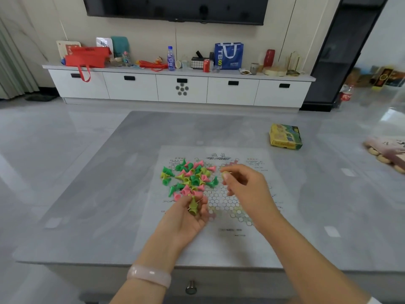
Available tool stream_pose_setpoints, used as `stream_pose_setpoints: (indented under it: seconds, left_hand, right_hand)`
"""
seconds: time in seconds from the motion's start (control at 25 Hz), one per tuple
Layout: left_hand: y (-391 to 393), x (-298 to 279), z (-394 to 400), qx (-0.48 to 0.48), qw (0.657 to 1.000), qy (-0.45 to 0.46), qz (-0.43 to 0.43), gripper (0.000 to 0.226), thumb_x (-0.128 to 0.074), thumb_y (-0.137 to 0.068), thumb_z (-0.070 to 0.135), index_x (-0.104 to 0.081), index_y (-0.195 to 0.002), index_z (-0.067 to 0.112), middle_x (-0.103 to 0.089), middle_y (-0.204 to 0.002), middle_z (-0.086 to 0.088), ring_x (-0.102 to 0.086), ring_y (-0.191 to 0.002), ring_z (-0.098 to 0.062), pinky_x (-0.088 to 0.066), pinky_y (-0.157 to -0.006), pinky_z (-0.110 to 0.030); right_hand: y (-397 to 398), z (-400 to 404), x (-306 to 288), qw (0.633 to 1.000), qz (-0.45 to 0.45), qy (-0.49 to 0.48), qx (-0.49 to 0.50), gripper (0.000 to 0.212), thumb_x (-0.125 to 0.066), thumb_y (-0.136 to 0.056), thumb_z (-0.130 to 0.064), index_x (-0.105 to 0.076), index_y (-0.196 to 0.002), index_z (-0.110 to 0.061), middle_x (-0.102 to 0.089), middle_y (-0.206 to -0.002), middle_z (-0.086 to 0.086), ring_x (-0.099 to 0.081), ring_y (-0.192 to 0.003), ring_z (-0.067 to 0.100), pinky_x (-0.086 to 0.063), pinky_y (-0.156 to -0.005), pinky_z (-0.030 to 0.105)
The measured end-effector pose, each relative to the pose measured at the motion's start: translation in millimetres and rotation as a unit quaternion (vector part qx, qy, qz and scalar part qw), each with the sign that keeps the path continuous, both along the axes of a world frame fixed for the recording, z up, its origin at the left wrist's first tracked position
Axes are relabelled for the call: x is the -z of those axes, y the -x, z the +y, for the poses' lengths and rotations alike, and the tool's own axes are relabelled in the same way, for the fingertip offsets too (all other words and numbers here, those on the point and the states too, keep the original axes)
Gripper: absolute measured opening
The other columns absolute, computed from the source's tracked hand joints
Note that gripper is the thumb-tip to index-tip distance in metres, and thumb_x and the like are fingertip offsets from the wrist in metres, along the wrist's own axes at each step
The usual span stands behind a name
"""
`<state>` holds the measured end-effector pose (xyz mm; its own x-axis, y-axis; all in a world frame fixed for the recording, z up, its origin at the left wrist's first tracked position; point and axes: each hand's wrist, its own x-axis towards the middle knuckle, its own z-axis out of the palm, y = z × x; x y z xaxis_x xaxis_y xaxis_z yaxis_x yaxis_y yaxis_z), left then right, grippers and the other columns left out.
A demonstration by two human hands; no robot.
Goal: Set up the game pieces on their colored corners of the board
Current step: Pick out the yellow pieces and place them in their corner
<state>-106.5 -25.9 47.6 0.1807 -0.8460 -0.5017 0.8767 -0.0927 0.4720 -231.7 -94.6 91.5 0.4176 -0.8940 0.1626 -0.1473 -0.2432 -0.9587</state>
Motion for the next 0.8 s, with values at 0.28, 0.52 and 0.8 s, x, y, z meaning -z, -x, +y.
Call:
stream_pose_setpoints:
  seconds: [0.28,0.52,0.8]
  left_hand:
    - [1,-10,-43,-0.004,0.990,-0.012,-0.142,0.014,-0.044,-0.093,0.010,-0.056,-0.086,0.005,-0.052,-0.072,-0.004,-0.040,-0.049,-0.006,-0.034,-0.035,-0.012]
    - [6,-12,-59,-0.041,0.993,0.008,-0.108,0.015,-0.049,-0.089,0.005,-0.062,-0.093,0.000,-0.058,-0.086,-0.010,-0.053,-0.072,-0.013,-0.053,-0.050,-0.016]
    - [11,-6,-58,-0.002,0.995,-0.037,-0.094,0.024,-0.037,-0.089,-0.004,-0.060,-0.093,-0.002,-0.056,-0.095,-0.013,-0.049,-0.074,-0.014,-0.051,-0.048,-0.014]
  right_hand:
    - [57,-63,29,0.919,-0.231,-0.294,0.122,0.016,-0.051,-0.091,-0.015,-0.065,-0.092,-0.006,-0.062,-0.081,0.009,-0.061,-0.069,0.013,-0.058,-0.063,0.019]
    - [89,-90,52,0.972,-0.044,-0.129,0.190,0.025,-0.056,-0.088,-0.011,-0.055,-0.108,-0.025,-0.068,-0.091,0.002,-0.067,-0.081,0.012,-0.047,-0.070,0.018]
    - [89,-109,73,0.974,0.174,0.045,0.136,0.008,-0.061,-0.083,-0.011,-0.063,-0.085,-0.020,-0.066,-0.087,-0.010,-0.060,-0.087,0.002,-0.044,-0.075,0.012]
